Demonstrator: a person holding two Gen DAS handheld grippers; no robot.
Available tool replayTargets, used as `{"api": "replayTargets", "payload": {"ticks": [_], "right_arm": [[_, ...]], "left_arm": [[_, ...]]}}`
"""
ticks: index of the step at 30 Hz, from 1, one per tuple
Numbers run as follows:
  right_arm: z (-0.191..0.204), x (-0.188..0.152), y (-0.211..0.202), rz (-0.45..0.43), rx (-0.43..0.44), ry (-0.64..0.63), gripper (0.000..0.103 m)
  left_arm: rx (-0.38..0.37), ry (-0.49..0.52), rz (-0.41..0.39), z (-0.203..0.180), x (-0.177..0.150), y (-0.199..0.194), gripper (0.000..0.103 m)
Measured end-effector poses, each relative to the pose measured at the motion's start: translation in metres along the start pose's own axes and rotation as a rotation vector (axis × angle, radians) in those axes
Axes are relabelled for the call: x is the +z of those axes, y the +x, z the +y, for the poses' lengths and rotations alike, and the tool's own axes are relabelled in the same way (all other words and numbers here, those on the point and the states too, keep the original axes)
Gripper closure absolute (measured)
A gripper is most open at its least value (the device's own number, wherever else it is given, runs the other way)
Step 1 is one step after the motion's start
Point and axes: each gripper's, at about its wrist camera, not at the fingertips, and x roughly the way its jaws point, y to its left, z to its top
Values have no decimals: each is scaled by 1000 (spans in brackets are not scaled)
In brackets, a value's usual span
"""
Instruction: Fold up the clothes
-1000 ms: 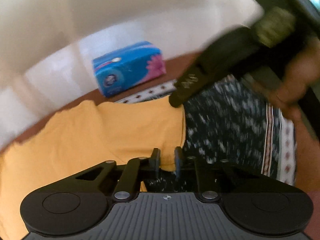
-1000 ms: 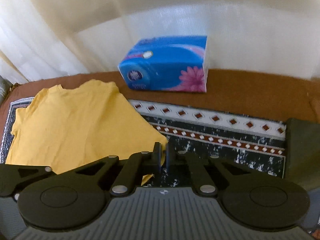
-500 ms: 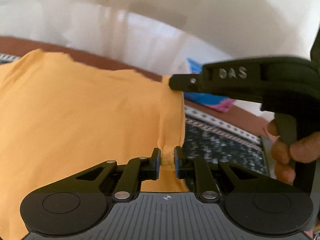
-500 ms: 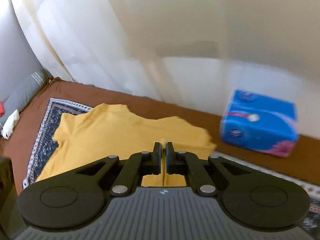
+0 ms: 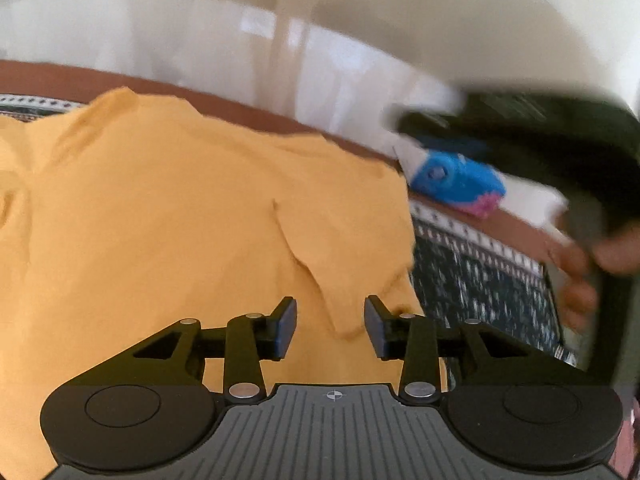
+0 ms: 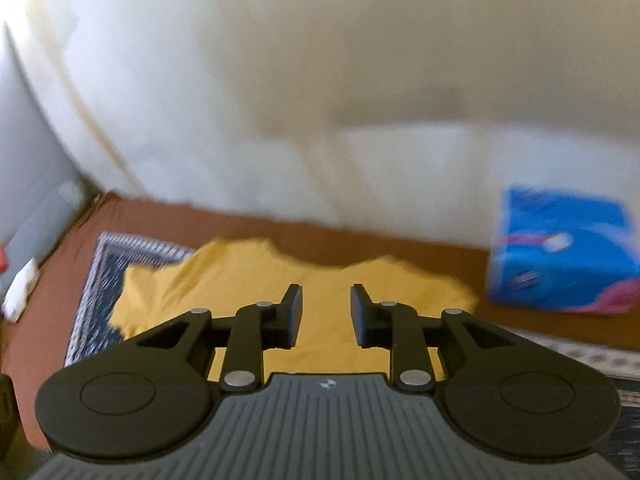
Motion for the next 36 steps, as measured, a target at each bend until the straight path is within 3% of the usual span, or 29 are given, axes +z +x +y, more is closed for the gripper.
{"api": "replayTargets", "payload": {"ticks": [5,10,16,17,18,19,21,24,27,29,32,36], "right_arm": [[-34,-13,-15,89,-52,61,71],[-37,-55,-14,195,1,109,71],[-26,-84,-22,221,32,130,71],[-27,-86,-22,220,28,132,71],[-28,-87,-22,222,22,135,72],[-30,-87,-21,225,14,140,91],[-31,-86,-25,212,5,132,96],[-32,-82,-33,183,-4,113,102],[-33,-78,-41,154,-12,94,103],[-34,-76,-46,135,-18,82,99],[-35,-72,-54,106,-27,63,99],[-23,-58,-30,104,-3,4,99]], "left_arm": [[23,43,-2,-4,19,20,48],[68,71,6,-5,28,41,49],[84,47,28,0,42,62,49],[89,55,29,-1,43,64,52],[97,67,29,-3,44,67,80],[120,82,35,-4,45,69,93],[135,89,31,-3,45,70,95],[144,99,27,-4,44,71,96],[158,128,31,-8,45,70,87],[156,140,33,-11,47,65,72],[156,151,7,-14,44,53,69],[170,195,47,-17,29,59,70]]}}
